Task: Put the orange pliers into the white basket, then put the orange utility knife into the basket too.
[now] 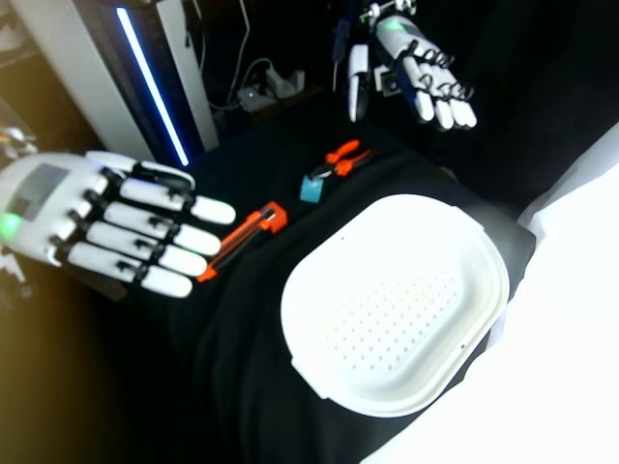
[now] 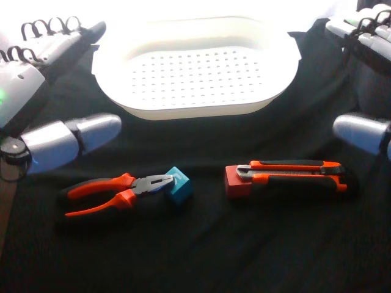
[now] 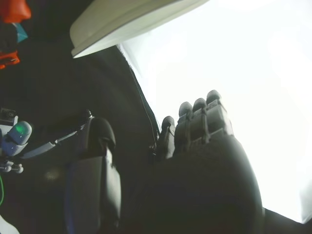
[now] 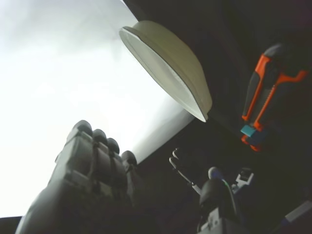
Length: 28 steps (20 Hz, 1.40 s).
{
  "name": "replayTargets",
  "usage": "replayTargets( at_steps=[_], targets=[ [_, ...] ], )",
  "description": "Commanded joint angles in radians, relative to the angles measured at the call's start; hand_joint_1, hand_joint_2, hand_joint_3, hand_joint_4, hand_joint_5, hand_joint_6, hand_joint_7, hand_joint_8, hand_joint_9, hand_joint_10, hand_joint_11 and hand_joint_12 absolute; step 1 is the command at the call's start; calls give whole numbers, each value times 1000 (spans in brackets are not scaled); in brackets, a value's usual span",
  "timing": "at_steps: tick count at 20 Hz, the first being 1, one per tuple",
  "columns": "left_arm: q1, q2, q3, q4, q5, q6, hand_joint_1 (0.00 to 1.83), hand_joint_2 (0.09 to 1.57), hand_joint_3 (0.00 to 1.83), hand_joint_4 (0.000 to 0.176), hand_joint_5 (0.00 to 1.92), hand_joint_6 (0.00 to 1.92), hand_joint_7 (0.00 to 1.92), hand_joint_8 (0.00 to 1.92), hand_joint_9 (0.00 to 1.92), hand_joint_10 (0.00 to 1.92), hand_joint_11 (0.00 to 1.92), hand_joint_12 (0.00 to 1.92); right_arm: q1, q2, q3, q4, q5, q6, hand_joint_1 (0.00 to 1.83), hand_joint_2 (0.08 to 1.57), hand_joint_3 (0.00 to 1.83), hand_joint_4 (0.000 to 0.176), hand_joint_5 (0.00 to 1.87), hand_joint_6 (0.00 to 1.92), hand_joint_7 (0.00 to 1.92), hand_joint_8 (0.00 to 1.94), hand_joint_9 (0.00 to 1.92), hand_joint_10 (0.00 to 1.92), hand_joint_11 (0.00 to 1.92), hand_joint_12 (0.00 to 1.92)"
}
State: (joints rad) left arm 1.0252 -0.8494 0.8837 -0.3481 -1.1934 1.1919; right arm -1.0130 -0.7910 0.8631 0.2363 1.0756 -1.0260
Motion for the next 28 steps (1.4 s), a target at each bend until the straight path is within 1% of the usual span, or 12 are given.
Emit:
replayTargets(
  at_steps=[1, 6, 8, 10, 12, 14, 17, 19, 22, 25, 27, 28],
  targets=[
    [-6, 11, -4, 16, -130, 1, 287, 1329, 26, 29, 0, 0, 0, 0, 0, 0, 0, 0, 9, 4, -4, -10, 112, -6, 237, 1317, 8, 36, 0, 0, 0, 0, 0, 0, 0, 0],
    [34, 26, -38, 17, -189, 1, 292, 1314, 3, 63, 0, 0, 0, 0, 0, 0, 0, 0, 7, 1, -5, -6, 109, -7, 233, 1321, 3, 52, 0, 0, 0, 0, 0, 0, 0, 0],
    [72, 30, -65, 23, -205, 0, 419, 1292, 0, 31, 44, 14, 0, 0, 0, 0, 0, 0, 6, -10, -1, -1, 101, -7, 240, 1325, 1, 65, 0, 0, 0, 0, 0, 0, 0, 0],
    [112, 29, -83, 26, -216, -16, 419, 1283, 0, 20, 77, 23, 71, 26, 74, 31, 20, 10, 6, -14, 0, 0, 96, -7, 242, 1321, 0, 72, 0, 0, 0, 0, 0, 0, 0, 0],
    [151, 19, -96, 26, -215, -36, 446, 1248, 15, 38, 104, 4, 130, 4, 142, 39, 0, 907, 6, -17, 1, 1, 93, -7, 235, 1327, 3, 78, 0, 0, 0, 0, 0, 0, 0, 0],
    [166, 0, -97, 19, -184, -49, 483, 1219, 0, 42, 141, 9, 177, 11, 150, 67, 0, 1159, 6, -19, 2, 3, 90, -6, 294, 1330, 1, 56, 0, 0, 0, 0, 0, 0, 0, 0],
    [168, -55, -73, 3, -95, -77, 588, 1184, 0, 25, 142, 1, 180, 5, 125, 123, 0, 1057, 7, -24, 4, 4, 84, -6, 310, 1334, 2, 38, 0, 0, 0, 0, 0, 0, 0, 0],
    [168, -86, -53, -5, -59, -107, 648, 1160, 0, 29, 154, 2, 208, 5, 8, 480, 0, 1005, 7, -25, 6, 4, 80, -6, 309, 1336, 3, 34, 0, 0, 0, 0, 0, 0, 0, 0],
    [167, -112, -35, -15, -4, -108, 666, 1153, 0, 45, 150, 3, 203, 1, 0, 514, 0, 1028, 7, -27, 7, 4, 76, -6, 303, 1333, 1, 41, 0, 0, 0, 0, 0, 0, 0, 0],
    [165, -136, -19, -32, 42, -108, 897, 1152, 0, 9, 267, 20, 264, 16, 0, 517, 0, 1010, 7, -29, 10, 4, 72, -6, 343, 1326, 0, 33, 0, 0, 0, 0, 0, 0, 0, 0],
    [156, -154, -4, -38, 80, -108, 934, 1157, 1, 12, 290, 22, 281, 20, 0, 540, 0, 1029, 7, -29, 10, 4, 71, -6, 308, 1328, 0, 24, 0, 0, 0, 0, 0, 0, 0, 0],
    [152, -159, 1, -40, 91, -108, 1033, 1184, 3, 9, 414, 63, 376, 56, 0, 706, 0, 1124, 7, -29, 10, 4, 70, -6, 318, 1329, 0, 32, 0, 0, 0, 0, 0, 0, 0, 0]
  ],
)
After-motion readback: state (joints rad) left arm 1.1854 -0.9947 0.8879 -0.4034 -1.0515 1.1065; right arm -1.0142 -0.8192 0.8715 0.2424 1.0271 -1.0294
